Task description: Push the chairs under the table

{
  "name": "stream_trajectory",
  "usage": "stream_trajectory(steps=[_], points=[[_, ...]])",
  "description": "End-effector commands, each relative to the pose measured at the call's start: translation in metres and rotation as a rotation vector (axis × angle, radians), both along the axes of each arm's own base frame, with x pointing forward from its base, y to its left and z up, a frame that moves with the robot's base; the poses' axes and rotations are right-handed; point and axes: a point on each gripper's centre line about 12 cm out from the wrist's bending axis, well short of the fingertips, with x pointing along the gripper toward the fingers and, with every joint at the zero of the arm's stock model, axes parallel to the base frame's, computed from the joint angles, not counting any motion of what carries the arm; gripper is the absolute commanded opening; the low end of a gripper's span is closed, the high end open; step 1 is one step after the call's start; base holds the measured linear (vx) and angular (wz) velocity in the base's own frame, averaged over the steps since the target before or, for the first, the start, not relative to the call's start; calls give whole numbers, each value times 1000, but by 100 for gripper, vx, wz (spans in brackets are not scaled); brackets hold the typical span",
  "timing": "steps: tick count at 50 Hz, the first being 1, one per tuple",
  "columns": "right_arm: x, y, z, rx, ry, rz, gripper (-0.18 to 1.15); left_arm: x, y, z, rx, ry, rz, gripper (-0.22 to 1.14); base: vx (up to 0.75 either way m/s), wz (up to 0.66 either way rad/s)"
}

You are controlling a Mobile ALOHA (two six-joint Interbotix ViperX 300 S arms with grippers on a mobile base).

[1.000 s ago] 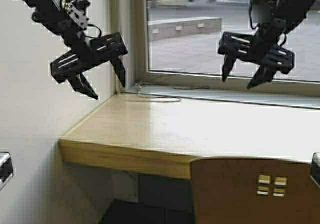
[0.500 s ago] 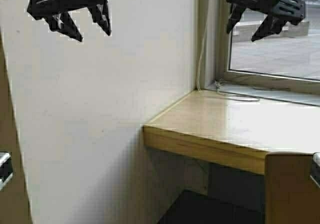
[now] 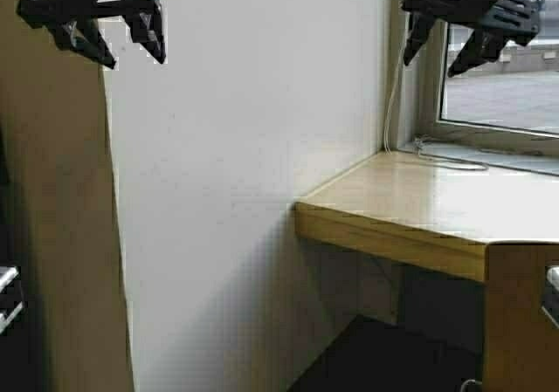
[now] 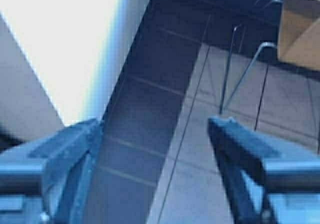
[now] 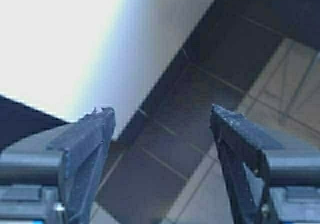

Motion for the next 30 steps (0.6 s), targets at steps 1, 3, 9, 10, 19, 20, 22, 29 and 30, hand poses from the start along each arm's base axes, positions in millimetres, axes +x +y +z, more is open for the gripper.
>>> stream_trajectory(steps=[1,3,9,10,19,20,22,29,30], points=[[8,0,7,4,-27,-6,92,7,-2,-2,-4,-8,5,95,-36,5],[9,0,8,3,-32,-5,92,8,-2,-4,-2,1,9,96,-38,4],[11,-1,10,8,-39,-13,92,12,-4,-7,-3,10,11,96,-39,4],[12,-1,11,8,-42,-13,92,12,-3,-6,-4,9,12,95,-38,9],[15,-2,9,7,-36,-19,92,11,-4,-3,-7,0,11,95,-36,7],[16,-3,9,7,-37,-21,92,12,-4,-3,-8,-1,11,95,-34,6],[16,-3,8,7,-33,-23,92,13,-4,-5,-6,4,12,95,-34,6],[18,-3,7,7,-31,-23,92,15,-5,-11,-1,26,13,96,-33,8],[18,-3,7,7,-33,-23,92,16,-6,-11,-1,26,13,95,-33,8]])
